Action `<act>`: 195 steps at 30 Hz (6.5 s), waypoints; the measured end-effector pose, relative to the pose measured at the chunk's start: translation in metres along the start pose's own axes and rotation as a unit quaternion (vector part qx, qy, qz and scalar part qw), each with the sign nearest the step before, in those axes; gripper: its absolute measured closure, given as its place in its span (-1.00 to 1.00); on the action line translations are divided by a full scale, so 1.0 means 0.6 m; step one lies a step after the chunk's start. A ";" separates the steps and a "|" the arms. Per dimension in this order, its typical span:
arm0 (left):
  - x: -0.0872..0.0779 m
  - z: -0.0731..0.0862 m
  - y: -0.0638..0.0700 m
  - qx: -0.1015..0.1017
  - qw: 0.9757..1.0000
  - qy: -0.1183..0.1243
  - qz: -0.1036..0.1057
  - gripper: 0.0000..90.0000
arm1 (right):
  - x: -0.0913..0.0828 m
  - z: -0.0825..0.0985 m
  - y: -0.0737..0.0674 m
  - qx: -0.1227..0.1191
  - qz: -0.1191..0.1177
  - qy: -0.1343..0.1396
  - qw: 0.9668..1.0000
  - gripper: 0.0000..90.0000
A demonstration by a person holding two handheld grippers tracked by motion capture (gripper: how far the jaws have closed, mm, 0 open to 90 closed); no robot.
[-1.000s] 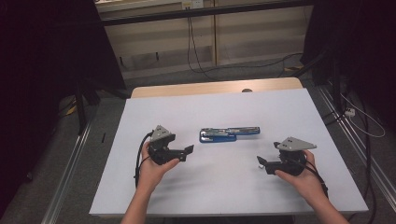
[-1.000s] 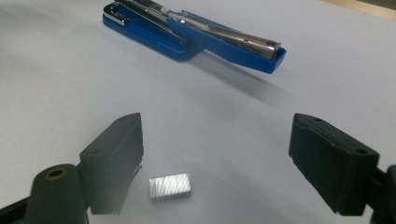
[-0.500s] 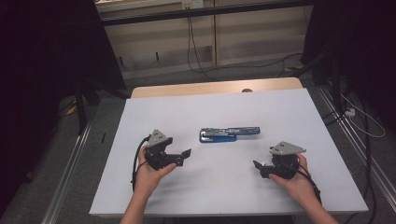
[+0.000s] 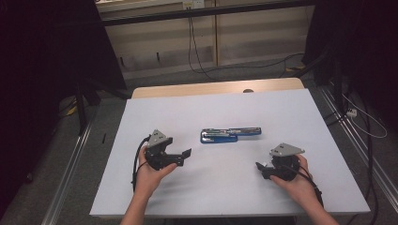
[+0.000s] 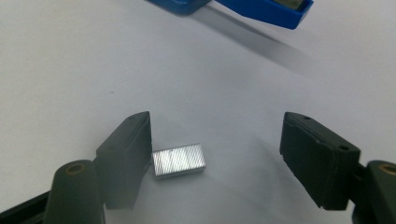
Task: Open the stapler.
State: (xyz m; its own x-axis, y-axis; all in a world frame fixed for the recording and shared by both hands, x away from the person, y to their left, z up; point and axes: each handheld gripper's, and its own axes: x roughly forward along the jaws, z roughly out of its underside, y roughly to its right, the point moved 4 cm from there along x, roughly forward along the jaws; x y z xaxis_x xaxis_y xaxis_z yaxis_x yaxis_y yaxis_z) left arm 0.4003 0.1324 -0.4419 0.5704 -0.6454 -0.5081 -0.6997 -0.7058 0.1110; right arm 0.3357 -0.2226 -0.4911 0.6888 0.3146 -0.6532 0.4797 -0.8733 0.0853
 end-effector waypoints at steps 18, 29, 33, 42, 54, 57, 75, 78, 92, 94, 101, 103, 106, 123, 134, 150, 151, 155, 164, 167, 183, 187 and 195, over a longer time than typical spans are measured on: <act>0.000 -0.002 0.004 0.006 1.000 0.001 -0.001 -0.74 | -0.023 0.017 0.012 0.018 -0.006 -0.001 1.000 -0.34; -0.001 -0.002 0.004 0.011 1.000 0.000 -0.003 -0.74 | -0.026 0.013 -0.008 0.000 -0.043 -0.003 0.999 0.02; -0.001 -0.002 0.004 0.010 1.000 0.001 -0.003 -0.74 | -0.028 0.016 -0.008 -0.003 -0.053 -0.005 0.999 0.07; -0.001 -0.003 0.003 0.010 1.000 0.000 -0.007 -0.73 | -0.019 0.010 -0.014 -0.010 -0.060 -0.008 0.998 0.09; -0.002 -0.002 0.001 0.011 1.000 0.000 -0.011 -0.73 | -0.032 0.019 -0.024 -0.008 -0.086 -0.015 0.996 0.11; -0.001 -0.003 0.002 0.010 1.000 0.000 -0.011 -0.73 | -0.037 0.023 -0.026 -0.014 -0.091 -0.015 0.996 0.15; -0.005 -0.002 -0.002 0.012 1.000 0.000 -0.016 -0.73 | -0.029 0.017 -0.023 -0.026 -0.096 -0.010 0.995 0.09; -0.006 -0.002 -0.001 0.011 1.000 0.000 -0.016 -0.73 | -0.031 0.016 -0.030 -0.030 -0.101 -0.009 0.994 0.15; -0.005 -0.002 -0.002 0.012 1.000 -0.001 -0.016 -0.73 | -0.042 0.019 -0.048 -0.056 -0.121 -0.012 0.991 0.27; -0.005 -0.002 -0.002 0.010 1.000 0.001 -0.016 -0.73 | -0.038 0.014 -0.041 -0.057 -0.121 -0.005 0.991 0.18; -0.005 -0.001 -0.003 0.011 1.000 -0.003 -0.017 -0.73 | -0.024 0.003 -0.037 -0.075 -0.135 -0.008 0.988 0.21; -0.006 -0.001 -0.004 0.012 1.000 -0.004 -0.018 -0.73 | -0.022 0.002 -0.042 -0.083 -0.142 -0.010 0.986 0.27; -0.006 0.000 -0.005 0.010 1.000 -0.003 -0.018 -0.73 | -0.018 0.002 -0.045 -0.082 -0.150 -0.014 0.985 0.33; -0.005 0.001 -0.006 0.012 1.000 -0.007 -0.021 -0.73 | -0.033 0.013 -0.045 -0.083 -0.165 -0.021 0.983 0.26; -0.006 0.001 -0.006 0.010 1.000 -0.007 -0.023 -0.73 | -0.023 0.006 -0.053 -0.100 -0.177 -0.016 0.979 0.22; -0.008 0.001 -0.010 0.009 0.999 -0.007 -0.030 -0.73 | -0.048 0.024 -0.041 -0.093 -0.185 -0.025 0.978 0.50; -0.008 0.001 -0.010 0.008 0.999 -0.007 -0.030 -0.73 | -0.049 0.025 -0.041 -0.095 -0.185 -0.026 0.978 0.52; -0.008 0.001 -0.010 0.009 0.999 -0.007 -0.031 -0.73 | -0.044 0.022 -0.039 -0.094 -0.184 -0.023 0.978 0.47; -0.008 0.002 -0.010 0.010 0.999 -0.009 -0.031 -0.72 | -0.041 0.022 -0.041 -0.090 -0.186 -0.014 0.978 0.60; -0.008 0.001 -0.010 0.008 0.999 -0.007 -0.031 -0.72 | -0.041 0.022 -0.044 -0.094 -0.190 -0.014 0.977 0.74; -0.010 0.003 -0.009 0.014 0.999 -0.013 -0.031 -0.73 | -0.041 0.021 -0.046 -0.086 -0.185 -0.017 0.979 0.76; -0.012 0.004 -0.009 0.011 0.999 -0.011 -0.029 -0.73 | -0.041 0.019 -0.045 -0.081 -0.190 -0.018 0.978 0.75; -0.015 0.004 -0.012 0.008 1.000 -0.011 -0.027 -0.75 | -0.045 0.005 -0.044 -0.084 -0.195 -0.015 0.977 0.76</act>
State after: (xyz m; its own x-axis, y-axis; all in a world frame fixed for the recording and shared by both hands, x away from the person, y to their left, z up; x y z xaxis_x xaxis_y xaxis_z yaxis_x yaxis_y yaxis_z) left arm 0.3987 0.1442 -0.4402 0.5986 -0.5992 -0.5316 -0.6746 -0.7350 0.0688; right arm 0.3025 -0.2091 -0.4779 0.4218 0.5976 -0.6819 0.7863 -0.6156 -0.0531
